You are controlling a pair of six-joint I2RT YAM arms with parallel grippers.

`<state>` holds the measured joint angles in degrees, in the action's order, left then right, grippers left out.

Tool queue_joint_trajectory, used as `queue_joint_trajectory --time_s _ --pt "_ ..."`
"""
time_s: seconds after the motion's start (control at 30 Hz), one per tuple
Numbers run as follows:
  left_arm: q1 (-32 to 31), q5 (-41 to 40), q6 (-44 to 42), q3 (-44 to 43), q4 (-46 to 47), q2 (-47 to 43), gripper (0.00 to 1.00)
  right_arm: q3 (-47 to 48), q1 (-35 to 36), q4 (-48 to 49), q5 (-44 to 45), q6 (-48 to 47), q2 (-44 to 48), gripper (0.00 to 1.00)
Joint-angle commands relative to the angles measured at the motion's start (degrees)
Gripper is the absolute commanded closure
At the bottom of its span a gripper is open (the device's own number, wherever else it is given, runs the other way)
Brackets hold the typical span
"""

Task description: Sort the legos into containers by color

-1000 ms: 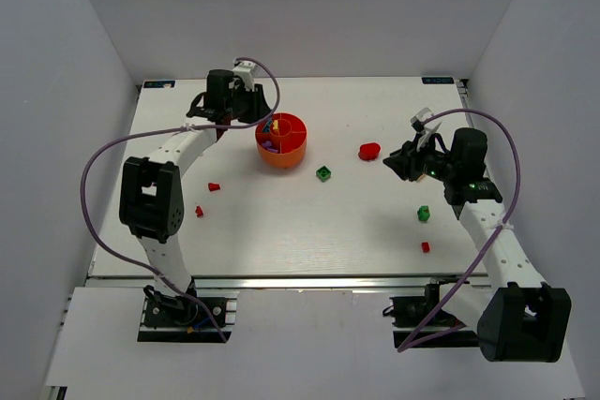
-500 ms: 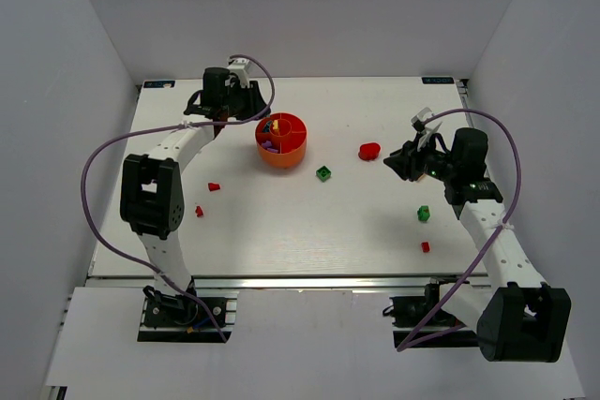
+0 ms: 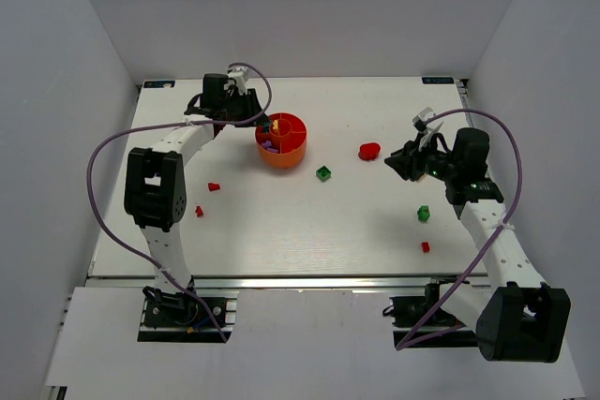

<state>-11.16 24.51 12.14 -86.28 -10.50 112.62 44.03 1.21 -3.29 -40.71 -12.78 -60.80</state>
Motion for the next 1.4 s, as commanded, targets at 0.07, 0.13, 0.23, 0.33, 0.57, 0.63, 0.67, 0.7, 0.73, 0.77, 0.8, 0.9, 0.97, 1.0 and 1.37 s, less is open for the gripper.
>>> queue_joint_trajectory --time_s 0.07,0.13,0.23,0.33,0.57,0.63,0.67,0.7,0.73,0.77,0.8,0.9,0.97,1.0,1.37 --pt "0.35 1.68 0.34 -2.93 -1.19 -0.47 0.67 -0.17 -0.33 0.74 -1.13 0.21 0.85 0.65" --pt "0.35 1.59 0.34 -3.02 -1.54 -0.29 0.61 -0.09 -0.42 0.74 -1.13 0.21 0.77 0.65" --pt "0.35 1.77 0.25 -3.46 -1.89 -0.21 0.50 -0.17 -0.42 0.74 -1.22 0.21 0.85 0.65" --pt "0.35 2.03 0.34 -4.42 -2.41 0.06 0.45 -0.17 -0.51 0.74 -1.22 0.21 0.76 0.65" --pt "0.35 2.12 0.25 -6.09 -3.56 0.59 0.43 -0.17 -0.51 0.74 -1.39 0.21 0.68 0.65" --pt "0.35 1.77 0.34 -6.18 -3.56 0.50 0.43 -0.17 -0.51 0.74 -1.39 0.12 0.77 0.65" --pt "0.35 1.42 0.43 -6.18 -3.56 -0.37 0.44 -0.26 -0.60 0.65 -1.39 0.12 0.68 0.65" --pt "0.35 1.07 0.69 -6.01 -3.13 -0.99 0.47 -0.35 -0.42 0.74 -1.39 -0.32 0.50 0.65" --pt "0.87 0.37 1.56 -5.22 -2.60 -1.95 0.50 -0.35 -0.51 0.65 -1.39 -0.67 0.50 0.65" --pt "0.87 0.01 2.09 -4.78 -2.16 -4.40 0.55 -0.35 -0.51 0.48 -1.22 -1.37 0.42 0.64" --pt "1.57 -0.43 2.71 -3.82 -0.85 -6.16 0.76 -0.44 -0.25 0.22 -0.69 -2.07 0.07 0.63" --pt "2.19 -3.32 4.64 1.53 0.39 -15.10 1.00 0.52 -0.25 -1.53 2.72 -6.20 -2.03 0.45" --pt "2.72 -4.20 6.30 10.02 2.75 -20.92 1.00 1.93 -0.16 -3.29 5.62 -7.61 -3.80 0.31" --pt "2.72 -4.82 7.36 13.04 3.46 -26.86 1.00 2.81 -0.25 -3.82 8.86 -7.53 -5.89 0.28" --pt "3.25 -18.96 14.05 45.93 2.24 -57.06 0.02 20.02 -0.07 -14.63 15.05 2.23 -20.67 0.24"
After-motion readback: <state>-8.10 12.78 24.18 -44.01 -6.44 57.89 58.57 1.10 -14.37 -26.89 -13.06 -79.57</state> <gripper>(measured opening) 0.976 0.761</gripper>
